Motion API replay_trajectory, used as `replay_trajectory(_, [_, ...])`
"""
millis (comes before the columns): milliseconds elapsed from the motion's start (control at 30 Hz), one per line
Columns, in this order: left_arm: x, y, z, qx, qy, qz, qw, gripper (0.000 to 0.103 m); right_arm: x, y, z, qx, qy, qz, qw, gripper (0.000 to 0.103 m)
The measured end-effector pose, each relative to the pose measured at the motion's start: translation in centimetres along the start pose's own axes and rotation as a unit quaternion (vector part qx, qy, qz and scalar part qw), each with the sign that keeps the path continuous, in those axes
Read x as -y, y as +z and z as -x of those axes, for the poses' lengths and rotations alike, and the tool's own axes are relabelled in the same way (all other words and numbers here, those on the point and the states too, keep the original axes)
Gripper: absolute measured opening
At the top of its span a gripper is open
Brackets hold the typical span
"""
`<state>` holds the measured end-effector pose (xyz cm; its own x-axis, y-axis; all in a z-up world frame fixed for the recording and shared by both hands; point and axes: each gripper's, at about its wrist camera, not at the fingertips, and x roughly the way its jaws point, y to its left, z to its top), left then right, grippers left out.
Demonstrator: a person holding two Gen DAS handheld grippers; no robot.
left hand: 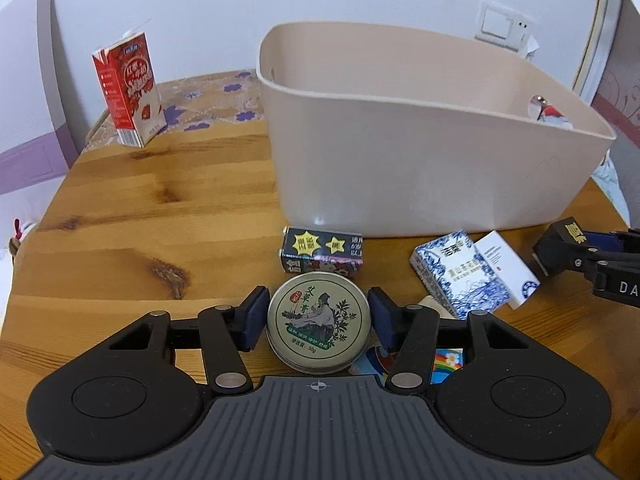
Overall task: Organize objects
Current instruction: 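Grasp the round tin with the left gripper while the right grasps the black box, then lift both items into the bin and open both grippers to drop them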
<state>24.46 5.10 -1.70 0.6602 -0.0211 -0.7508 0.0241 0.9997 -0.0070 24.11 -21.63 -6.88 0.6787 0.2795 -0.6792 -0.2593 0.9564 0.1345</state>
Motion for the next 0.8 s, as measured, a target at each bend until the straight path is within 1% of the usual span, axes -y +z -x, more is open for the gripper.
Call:
replay_trajectory(133, [0.1, 0.1, 0.9, 0.014, 0.002, -0.007, 0.9999, 0.055, -0.1, 0.1, 1.6, 0.017, 0.002, 0.006, 1.000, 0.042])
replay_trajectory(267, [0.3, 0.2, 2.0, 0.027, -0.002, -0.014, 0.9995, 0.055, -0.5, 0.4, 3.4, 0.036, -0.005, 0.024, 0.999, 0.042])
replay_trajectory(333, [0.7, 0.3, 2.8, 0.039, -0.001, -0.022, 0.9990, 0.055, -0.7, 0.6, 4.3, 0.044, 0.000, 0.028, 0.999, 0.042])
replay_trajectory(500, [1.5, 0.6, 4.9, 0.069, 0.006, -0.049, 0.9964, 0.055, -1.3, 1.1, 6.7, 0.071, 0.007, 0.045, 0.996, 0.042])
replay_trajectory(800, [2.7, 2.1, 7.9, 0.113, -0.006, -0.063, 0.9915, 0.055, -1.8, 2.9, 9.7, 0.113, 0.021, 0.049, 0.992, 0.042])
